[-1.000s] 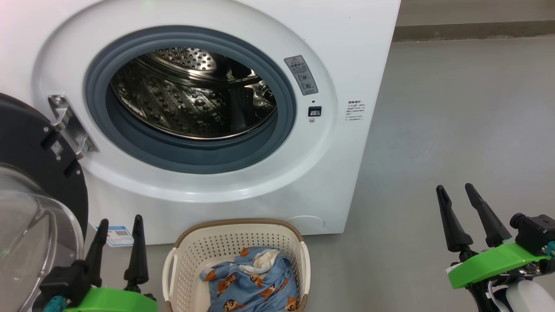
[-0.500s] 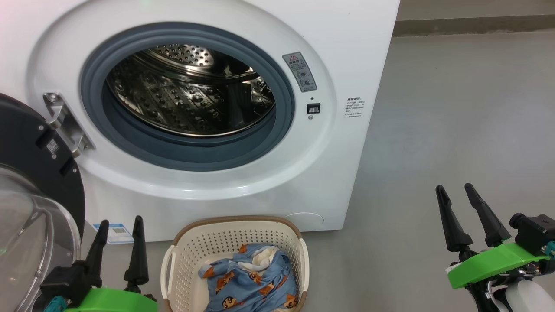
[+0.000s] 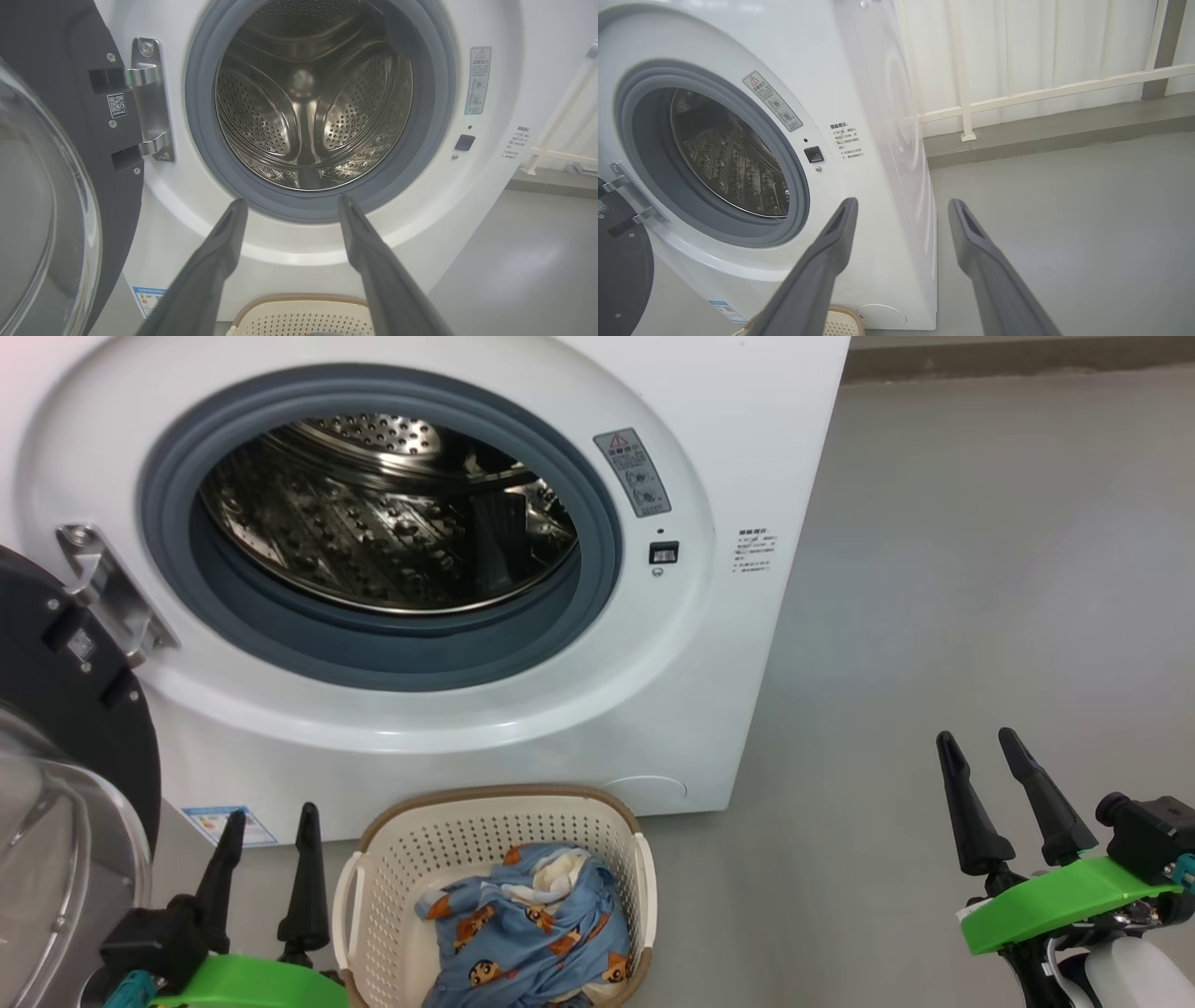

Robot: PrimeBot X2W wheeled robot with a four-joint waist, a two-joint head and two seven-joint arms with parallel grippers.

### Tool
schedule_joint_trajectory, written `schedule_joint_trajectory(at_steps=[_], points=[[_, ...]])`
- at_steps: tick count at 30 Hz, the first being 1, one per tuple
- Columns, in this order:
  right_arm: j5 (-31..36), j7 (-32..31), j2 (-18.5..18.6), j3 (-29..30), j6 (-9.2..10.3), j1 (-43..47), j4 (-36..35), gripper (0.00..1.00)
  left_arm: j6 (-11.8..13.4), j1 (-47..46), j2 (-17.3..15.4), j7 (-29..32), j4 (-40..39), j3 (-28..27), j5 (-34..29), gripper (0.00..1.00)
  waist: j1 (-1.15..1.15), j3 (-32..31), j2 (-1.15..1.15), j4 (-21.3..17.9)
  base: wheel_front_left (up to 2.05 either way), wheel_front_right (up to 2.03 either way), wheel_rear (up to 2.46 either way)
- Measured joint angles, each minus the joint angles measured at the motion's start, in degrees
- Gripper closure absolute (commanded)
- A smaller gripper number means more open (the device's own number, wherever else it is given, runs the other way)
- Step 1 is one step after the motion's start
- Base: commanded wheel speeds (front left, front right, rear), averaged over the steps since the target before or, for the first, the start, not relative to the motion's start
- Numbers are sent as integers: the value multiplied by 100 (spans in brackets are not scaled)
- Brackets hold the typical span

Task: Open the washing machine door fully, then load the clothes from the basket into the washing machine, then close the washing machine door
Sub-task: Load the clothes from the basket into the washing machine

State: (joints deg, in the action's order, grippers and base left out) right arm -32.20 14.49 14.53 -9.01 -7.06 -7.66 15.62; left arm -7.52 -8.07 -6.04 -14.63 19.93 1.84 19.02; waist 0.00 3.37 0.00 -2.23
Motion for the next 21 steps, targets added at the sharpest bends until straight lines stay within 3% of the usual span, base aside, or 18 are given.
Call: schedule_joint_trajectory(at_steps=[21], points=[[0,0,-108,57,0,-464,-48,0,0,-848,37,0,837,257,-104,0,0,1015,0,-242,0,0,0]])
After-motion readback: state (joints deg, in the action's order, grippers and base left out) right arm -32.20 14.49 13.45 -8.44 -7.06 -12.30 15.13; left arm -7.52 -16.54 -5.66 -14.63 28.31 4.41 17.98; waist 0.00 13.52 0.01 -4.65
